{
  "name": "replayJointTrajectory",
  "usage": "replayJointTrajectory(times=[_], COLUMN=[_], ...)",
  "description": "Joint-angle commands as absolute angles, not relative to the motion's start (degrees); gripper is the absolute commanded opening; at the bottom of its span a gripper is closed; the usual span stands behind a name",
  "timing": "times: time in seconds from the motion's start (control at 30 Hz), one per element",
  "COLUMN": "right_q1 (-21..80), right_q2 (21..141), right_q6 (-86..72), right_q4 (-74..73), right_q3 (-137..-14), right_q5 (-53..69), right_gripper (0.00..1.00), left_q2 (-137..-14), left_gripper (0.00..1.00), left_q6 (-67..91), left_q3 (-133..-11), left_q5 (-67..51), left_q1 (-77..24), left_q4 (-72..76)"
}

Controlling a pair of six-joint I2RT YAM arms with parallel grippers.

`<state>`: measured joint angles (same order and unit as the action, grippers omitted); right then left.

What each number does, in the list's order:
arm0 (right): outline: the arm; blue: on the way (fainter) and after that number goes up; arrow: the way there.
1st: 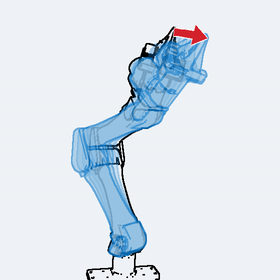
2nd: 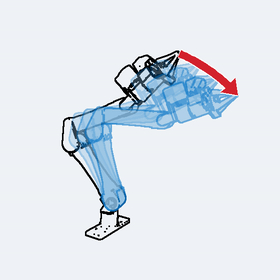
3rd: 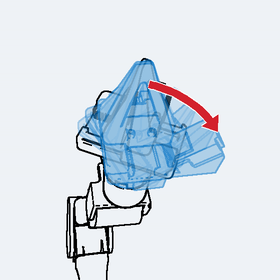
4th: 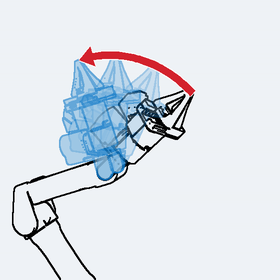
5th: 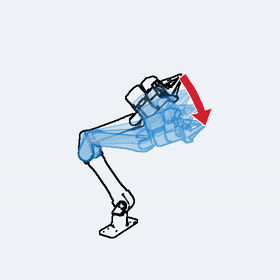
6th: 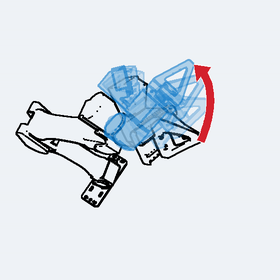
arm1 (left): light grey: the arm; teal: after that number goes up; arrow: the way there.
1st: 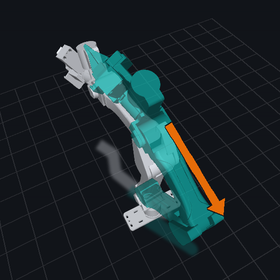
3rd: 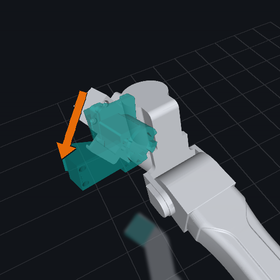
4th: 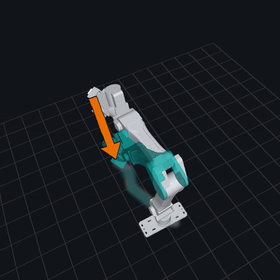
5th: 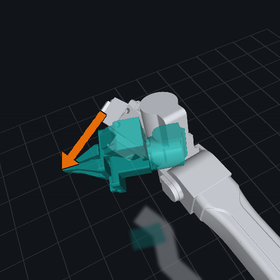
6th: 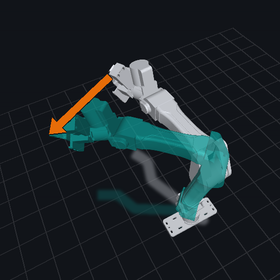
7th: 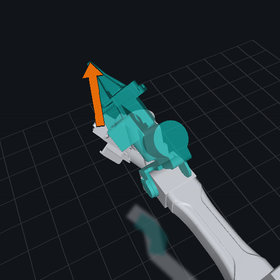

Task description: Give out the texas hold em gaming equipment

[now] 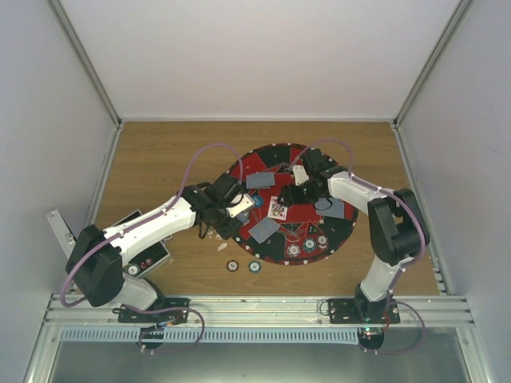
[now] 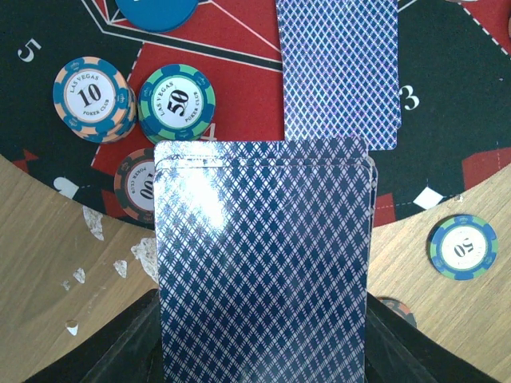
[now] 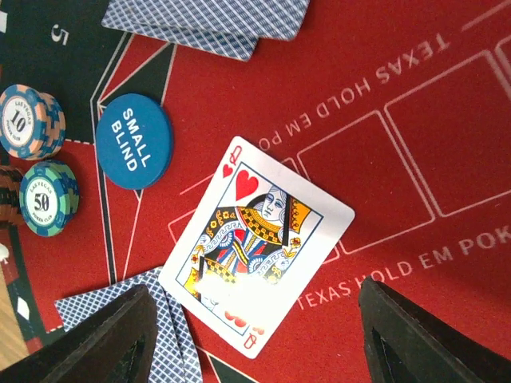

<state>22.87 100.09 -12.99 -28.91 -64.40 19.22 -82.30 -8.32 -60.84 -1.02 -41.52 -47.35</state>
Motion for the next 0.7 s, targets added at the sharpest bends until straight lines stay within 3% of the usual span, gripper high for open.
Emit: replayJointTrajectory(times=[0.0, 0.67], right_q1=[20.70, 20.29], right_q2=[102.83, 113.31], right_q6=[-18.91, -16.31], right_q4=[-27.43, -23.42], right_q3=[-64.41, -66.57], right_q5=[28.18, 30.01], right_gripper=[0.70, 0.70], left_q2=[-80.86, -81.18], left_gripper=[0.56, 0.56], left_q6=[-7.82, -7.60], left_q3=[-60.48, -60.38], left_q5=[-0.79, -0.48], left_q1=[-41.40, -41.31], left_q4=[-45.77, -45.97])
